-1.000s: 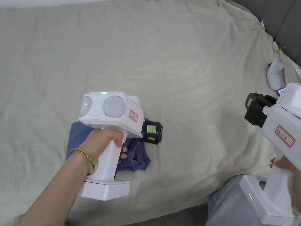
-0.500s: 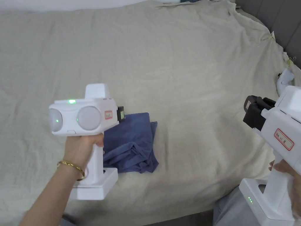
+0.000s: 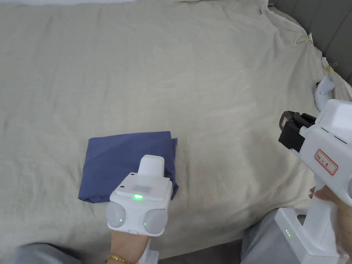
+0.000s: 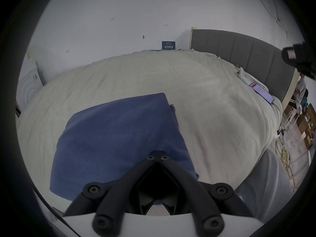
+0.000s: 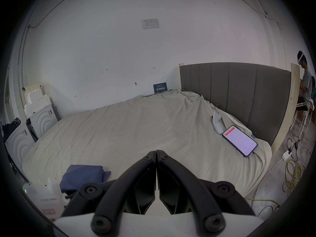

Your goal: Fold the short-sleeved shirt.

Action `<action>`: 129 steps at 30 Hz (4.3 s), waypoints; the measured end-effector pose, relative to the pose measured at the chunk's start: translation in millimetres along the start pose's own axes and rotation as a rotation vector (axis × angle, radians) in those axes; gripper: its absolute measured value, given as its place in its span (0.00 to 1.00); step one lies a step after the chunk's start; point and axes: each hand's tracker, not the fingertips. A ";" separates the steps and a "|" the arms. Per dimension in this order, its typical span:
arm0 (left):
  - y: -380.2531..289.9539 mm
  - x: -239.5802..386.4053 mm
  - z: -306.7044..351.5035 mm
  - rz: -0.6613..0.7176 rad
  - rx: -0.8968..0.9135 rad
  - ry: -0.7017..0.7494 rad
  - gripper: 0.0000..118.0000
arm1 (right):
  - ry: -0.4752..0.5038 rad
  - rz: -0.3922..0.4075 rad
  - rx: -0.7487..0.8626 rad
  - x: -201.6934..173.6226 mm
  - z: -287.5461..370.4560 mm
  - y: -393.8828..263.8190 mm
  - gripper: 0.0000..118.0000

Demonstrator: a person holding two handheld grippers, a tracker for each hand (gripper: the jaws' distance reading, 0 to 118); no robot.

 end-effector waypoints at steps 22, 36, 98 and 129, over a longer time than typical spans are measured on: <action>66.2 -65.7 61.9 0.190 0.160 -0.124 0.00 | 0.092 0.025 0.048 -50.6 -2.1 15.7 0.00; 57.9 -152.3 95.6 0.191 0.434 0.232 0.00 | 0.285 0.098 0.109 -179.6 -40.7 -1.6 0.00; 78.1 -233.1 -44.8 0.539 -0.510 -0.460 0.17 | 0.315 0.112 -0.259 -230.0 -124.1 -153.4 0.00; 83.4 -538.5 29.3 0.236 -0.601 0.677 0.16 | 0.220 0.133 0.022 -183.8 -55.1 -2.6 0.00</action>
